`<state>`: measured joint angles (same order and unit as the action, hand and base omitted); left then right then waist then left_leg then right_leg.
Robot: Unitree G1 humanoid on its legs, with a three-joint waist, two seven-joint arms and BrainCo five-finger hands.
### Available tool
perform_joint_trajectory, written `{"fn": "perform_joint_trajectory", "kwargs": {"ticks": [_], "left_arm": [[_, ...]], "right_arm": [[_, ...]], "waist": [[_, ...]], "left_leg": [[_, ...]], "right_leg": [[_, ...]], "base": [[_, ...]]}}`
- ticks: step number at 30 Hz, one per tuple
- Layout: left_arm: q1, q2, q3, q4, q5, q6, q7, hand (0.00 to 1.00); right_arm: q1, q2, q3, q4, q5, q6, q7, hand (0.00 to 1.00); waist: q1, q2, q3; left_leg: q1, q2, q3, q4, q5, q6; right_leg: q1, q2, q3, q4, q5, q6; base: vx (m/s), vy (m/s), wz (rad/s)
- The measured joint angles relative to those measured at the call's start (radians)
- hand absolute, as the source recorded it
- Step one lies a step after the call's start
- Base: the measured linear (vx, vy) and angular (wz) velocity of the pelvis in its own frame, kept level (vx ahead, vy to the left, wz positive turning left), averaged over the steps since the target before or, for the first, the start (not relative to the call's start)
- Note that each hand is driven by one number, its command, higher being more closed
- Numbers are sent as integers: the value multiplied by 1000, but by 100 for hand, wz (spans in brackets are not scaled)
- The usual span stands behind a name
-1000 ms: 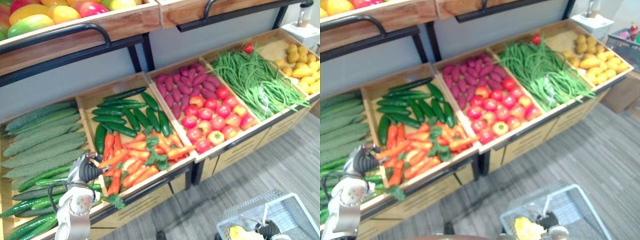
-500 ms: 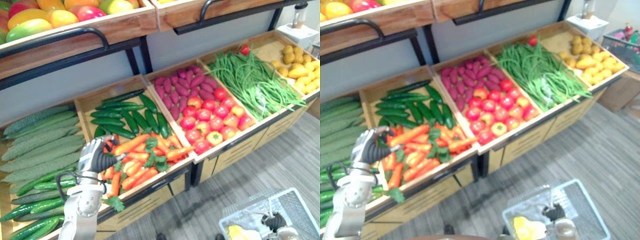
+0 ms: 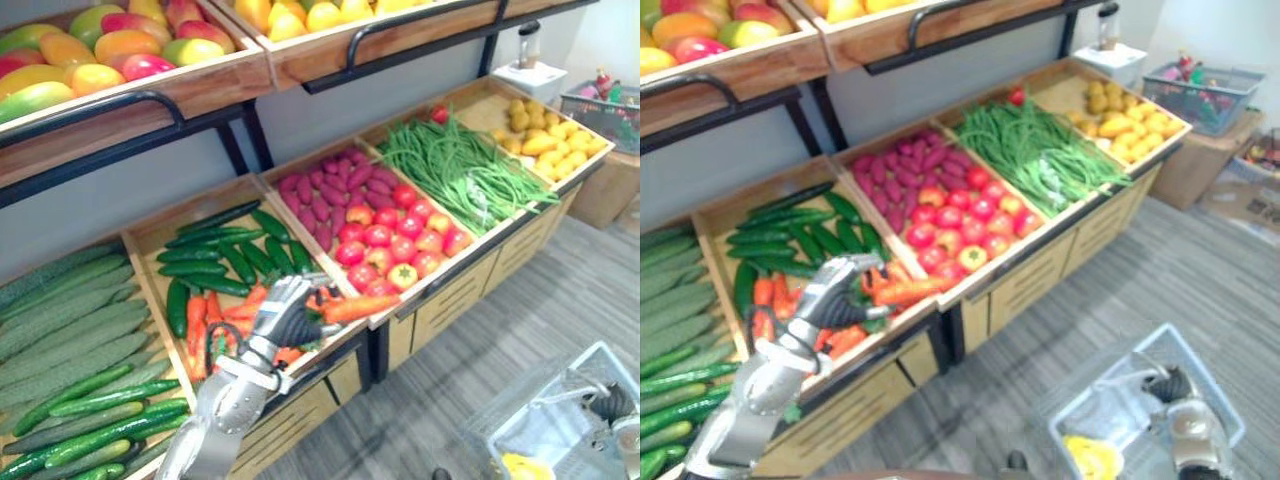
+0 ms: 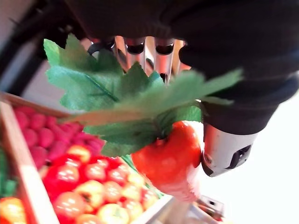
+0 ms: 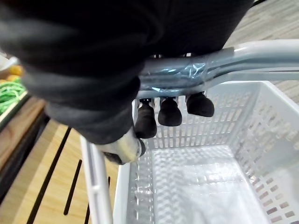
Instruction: Pick vegetable in the basket
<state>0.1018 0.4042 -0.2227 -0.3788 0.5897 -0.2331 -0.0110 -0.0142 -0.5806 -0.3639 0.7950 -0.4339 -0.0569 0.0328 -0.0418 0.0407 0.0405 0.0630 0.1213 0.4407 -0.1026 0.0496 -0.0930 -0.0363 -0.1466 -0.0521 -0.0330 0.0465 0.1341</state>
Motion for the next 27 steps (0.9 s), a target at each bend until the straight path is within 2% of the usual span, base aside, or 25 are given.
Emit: {"fn": "perform_joint_trajectory", "kwargs": {"ticks": [2, 6, 8, 9, 14, 20, 27], "left_arm": [[-53, 2, -107, 4, -29, -11, -14, 100], [-159, -6, -249, 62, -42, -48, -31, 100], [-224, -21, -330, 124, -71, -48, -36, 100], [-256, -33, -378, 146, -75, -48, -38, 100], [-352, -98, -531, 203, -76, -49, -68, 100], [-428, -179, -638, 284, -114, -50, -84, 100], [-457, -216, -699, 348, -114, -49, -111, 100]], "right_arm": [[-6, -36, 30, -73, 3, -2, 1, 100], [-10, -81, 76, -164, 13, -16, 20, 100], [-11, -91, 113, -221, 24, -18, 31, 100], [-16, -93, 140, -263, 49, -20, 44, 100], [-24, -118, 234, -398, 130, -24, 97, 100], [-23, -132, 284, -491, 244, -26, 186, 100], [-22, -151, 336, -545, 286, -37, 239, 100]], "waist": [[-16, -1, 0], [-40, -2, 0], [-48, -3, 0], [-62, -4, -1], [-85, -6, -2], [-109, -22, -7], [-120, -25, -8]], "left_leg": [[17, 7, 26, 0, -2, -3], [29, 11, 71, -1, -5, -7], [44, 14, 101, -1, -10, -11], [45, 15, 119, -1, -11, -13], [55, 15, 178, -1, -22, -21], [62, 17, 185, -1, -26, -26], [61, 8, 175, -1, -26, -25]], "right_leg": [[-2, 4, 20, 1, 1, 2], [-16, 12, 62, 1, 10, 4], [-20, 19, 88, 3, 13, 4], [-31, 22, 103, 5, 15, 4], [-59, 30, 150, 17, 19, 6], [-59, 32, 161, 18, 19, 5], [-56, 19, 156, 18, 19, 6]], "base": [[-30, -18, -31], [-17, -11, -34], [-11, -12, -43], [-8, -13, -42], [7, -11, -32], [11, -10, -8], [-9, -14, 3]]}}
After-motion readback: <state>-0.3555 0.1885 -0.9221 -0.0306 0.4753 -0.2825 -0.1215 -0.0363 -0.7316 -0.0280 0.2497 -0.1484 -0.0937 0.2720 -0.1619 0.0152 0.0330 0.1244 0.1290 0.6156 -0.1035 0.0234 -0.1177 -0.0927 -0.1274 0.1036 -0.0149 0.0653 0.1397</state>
